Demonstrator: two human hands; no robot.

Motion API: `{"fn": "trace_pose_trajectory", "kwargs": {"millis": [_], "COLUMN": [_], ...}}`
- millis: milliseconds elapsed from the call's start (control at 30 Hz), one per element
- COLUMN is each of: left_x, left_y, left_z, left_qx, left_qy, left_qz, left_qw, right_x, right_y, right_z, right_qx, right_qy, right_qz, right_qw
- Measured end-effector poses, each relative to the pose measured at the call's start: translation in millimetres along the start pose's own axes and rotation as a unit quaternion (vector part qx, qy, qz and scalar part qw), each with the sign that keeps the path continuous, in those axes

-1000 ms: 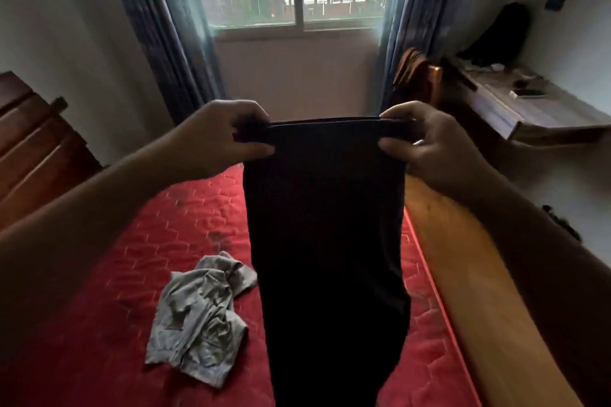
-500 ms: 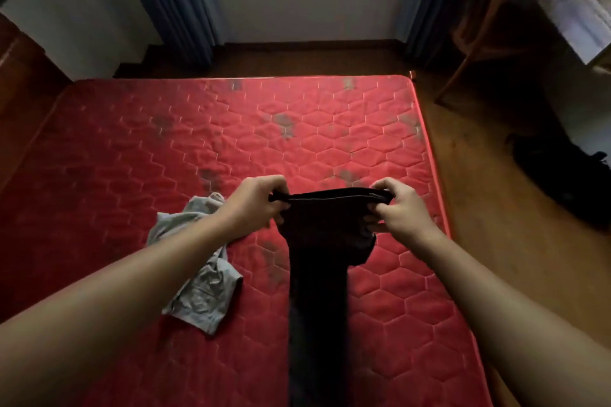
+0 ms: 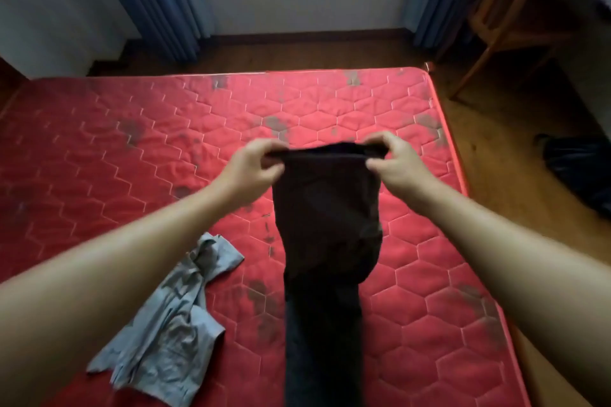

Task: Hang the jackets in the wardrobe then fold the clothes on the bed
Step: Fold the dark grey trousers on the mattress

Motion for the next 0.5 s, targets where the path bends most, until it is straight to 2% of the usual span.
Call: {"fn": "trace_pose_trajectory", "kwargs": {"millis": [100,167,200,333,500], "left_x": [18,-3,-27,-144,-246], "left_y": [-4,-20,-35,-122,-219], "left_z": [51,44,27,-76,-206], "left_qx": [0.034,0.054,0.072,0.162,0.278], "left_qy": [0.046,0.082,0.072,-0.059,-0.151], "left_qz": [-0.086,-0.121,-0.127,-0.061,-0.052], "left_qw": [0.995,0.988,0.987,0.983,0.947], "right_x": [-3,-20,-35,-102,-152], "right_y": [-15,2,25,164,313], "right_z": [54,56,45,-40,-160], "right_qx": [0.020,0.035,0.027,-0.110,-0.264], "right_qy": [-0.003,0.006,0.001,-0.086,-0.132], "right_qz": [0.075,0.082,0.074,-0.033,-0.081], "right_qw": [0.997,0.996,0.997,0.990,0.952]}}
Point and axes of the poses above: each hand's wrist, its own z-axis towards the middle knuckle, its own x-axis out of the back of the hand, y = z × x, the point moved 6 cm from there along z, towards the middle knuckle, and after that the axes turned 4 degrees about -y, right-handed, at the moved point
